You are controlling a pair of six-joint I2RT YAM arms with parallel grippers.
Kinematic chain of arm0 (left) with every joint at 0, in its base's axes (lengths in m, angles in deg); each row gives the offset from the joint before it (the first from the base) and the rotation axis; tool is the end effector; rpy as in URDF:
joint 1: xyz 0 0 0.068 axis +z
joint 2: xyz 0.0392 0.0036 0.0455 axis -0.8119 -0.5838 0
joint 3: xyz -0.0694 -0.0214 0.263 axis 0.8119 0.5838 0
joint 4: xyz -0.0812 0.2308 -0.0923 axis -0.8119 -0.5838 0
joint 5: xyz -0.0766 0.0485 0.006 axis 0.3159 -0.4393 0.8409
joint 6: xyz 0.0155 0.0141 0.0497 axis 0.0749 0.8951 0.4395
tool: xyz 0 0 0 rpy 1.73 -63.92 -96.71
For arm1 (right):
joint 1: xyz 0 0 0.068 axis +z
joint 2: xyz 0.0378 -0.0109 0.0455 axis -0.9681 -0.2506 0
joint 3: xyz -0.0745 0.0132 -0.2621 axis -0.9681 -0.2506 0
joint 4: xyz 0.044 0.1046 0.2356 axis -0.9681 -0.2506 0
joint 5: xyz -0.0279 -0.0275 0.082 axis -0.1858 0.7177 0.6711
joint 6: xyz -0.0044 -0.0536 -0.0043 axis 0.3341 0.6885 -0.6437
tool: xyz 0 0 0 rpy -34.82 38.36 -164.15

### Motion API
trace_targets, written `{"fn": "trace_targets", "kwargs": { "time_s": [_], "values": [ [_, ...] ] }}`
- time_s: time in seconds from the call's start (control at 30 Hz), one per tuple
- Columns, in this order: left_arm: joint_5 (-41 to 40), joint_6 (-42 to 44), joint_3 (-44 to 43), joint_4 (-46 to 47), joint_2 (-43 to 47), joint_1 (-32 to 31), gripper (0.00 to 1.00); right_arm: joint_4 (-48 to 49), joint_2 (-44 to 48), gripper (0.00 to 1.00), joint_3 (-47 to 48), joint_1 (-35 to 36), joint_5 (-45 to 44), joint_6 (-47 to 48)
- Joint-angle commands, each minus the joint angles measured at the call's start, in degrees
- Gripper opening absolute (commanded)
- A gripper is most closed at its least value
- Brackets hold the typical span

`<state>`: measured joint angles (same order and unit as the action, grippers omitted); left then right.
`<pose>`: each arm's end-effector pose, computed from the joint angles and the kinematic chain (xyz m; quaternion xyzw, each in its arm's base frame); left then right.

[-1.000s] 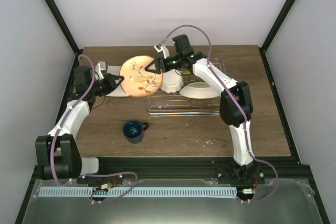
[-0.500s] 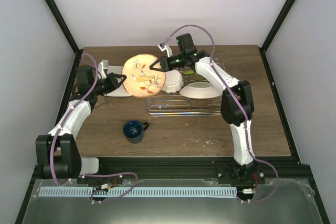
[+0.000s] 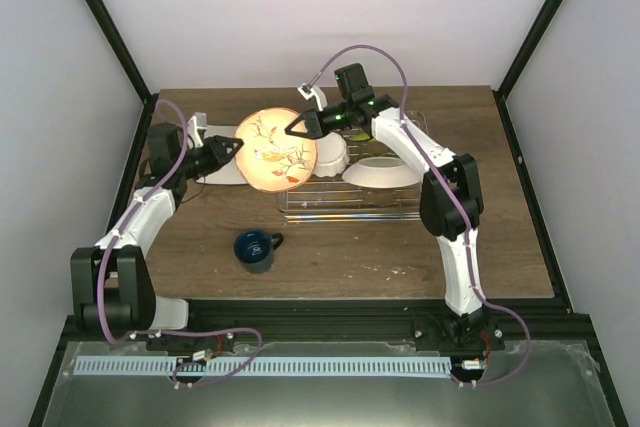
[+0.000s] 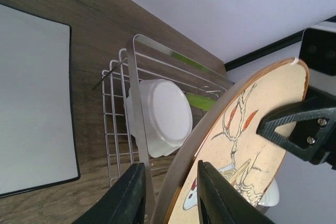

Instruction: Load the mixed dishes into the dish rack

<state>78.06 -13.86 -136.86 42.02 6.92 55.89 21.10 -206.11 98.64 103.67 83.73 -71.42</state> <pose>0.2992 -0.0156 0.2620 -0.0723 0.8138 -0.4360 0.3774 0.4180 0.2566 0.2912 -0.3420 0.7524 0.5065 0.2457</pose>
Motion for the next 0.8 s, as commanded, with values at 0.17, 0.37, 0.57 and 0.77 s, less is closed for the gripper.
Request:
{"fn": "trace_targets", "kwargs": {
  "time_s": [0.17,0.37,0.57,0.77],
  "values": [
    [0.8,0.3,-3.4,3.1,-2.3,0.1,0.38,1.5,2.7,0.01,4.5,-1.6,1.5,3.8],
    [0.3,0.5,-7.7,1.7,-3.6,0.7,0.61,-1.8,4.8,0.01,7.5,-2.3,-0.7,11.6],
    [1.3,0.8,-15.6,-0.1,-6.4,3.7,0.68,-2.6,10.8,0.01,5.3,-3.7,-3.0,20.7],
    [2.0,1.6,-19.5,-0.5,-9.8,7.4,0.70,0.3,20.9,0.01,-2.4,-4.1,-7.9,31.3]
  ]
}}
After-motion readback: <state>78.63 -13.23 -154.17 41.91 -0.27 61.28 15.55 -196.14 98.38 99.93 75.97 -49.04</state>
